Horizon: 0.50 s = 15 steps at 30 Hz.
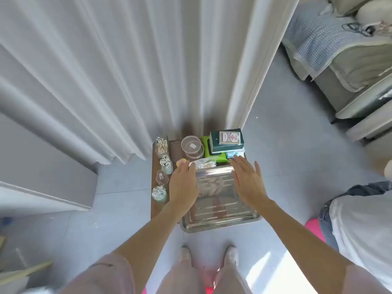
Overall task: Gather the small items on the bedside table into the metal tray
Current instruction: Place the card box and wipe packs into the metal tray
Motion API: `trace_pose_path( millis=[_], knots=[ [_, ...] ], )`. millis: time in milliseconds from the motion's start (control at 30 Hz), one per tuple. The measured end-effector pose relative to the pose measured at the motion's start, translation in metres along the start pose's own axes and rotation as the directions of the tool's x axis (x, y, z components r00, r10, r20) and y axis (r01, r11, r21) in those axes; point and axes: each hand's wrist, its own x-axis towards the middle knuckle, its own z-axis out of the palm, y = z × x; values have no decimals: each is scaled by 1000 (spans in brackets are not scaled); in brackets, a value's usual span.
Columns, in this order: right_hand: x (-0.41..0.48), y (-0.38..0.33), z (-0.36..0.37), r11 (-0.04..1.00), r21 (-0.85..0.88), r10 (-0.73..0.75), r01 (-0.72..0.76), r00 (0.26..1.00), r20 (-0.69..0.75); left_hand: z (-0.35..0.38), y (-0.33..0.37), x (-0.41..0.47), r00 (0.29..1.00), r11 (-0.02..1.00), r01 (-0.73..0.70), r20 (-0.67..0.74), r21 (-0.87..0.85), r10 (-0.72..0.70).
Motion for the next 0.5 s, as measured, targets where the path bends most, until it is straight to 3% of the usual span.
trace_pose_path(
  millis=[67, 167, 400, 500],
  knots=[
    [-7, 0, 23, 999, 38, 34, -36, 998, 51, 21, -3, -5, 998, 999, 35, 56, -12, -34],
    [-10, 30, 112, 999, -14, -46, 49, 986, 161, 109, -23, 6, 987, 996, 85, 134, 2, -84],
    [5, 90, 225, 937, -128, -271, 324, 908, 320, 239, -68, 38, 967, 956, -154, 238, 252, 93],
    [3, 110, 243, 882, -172, -369, 439, 870, 327, 263, -78, 43, 973, 947, -181, 188, 265, 133]
  ],
)
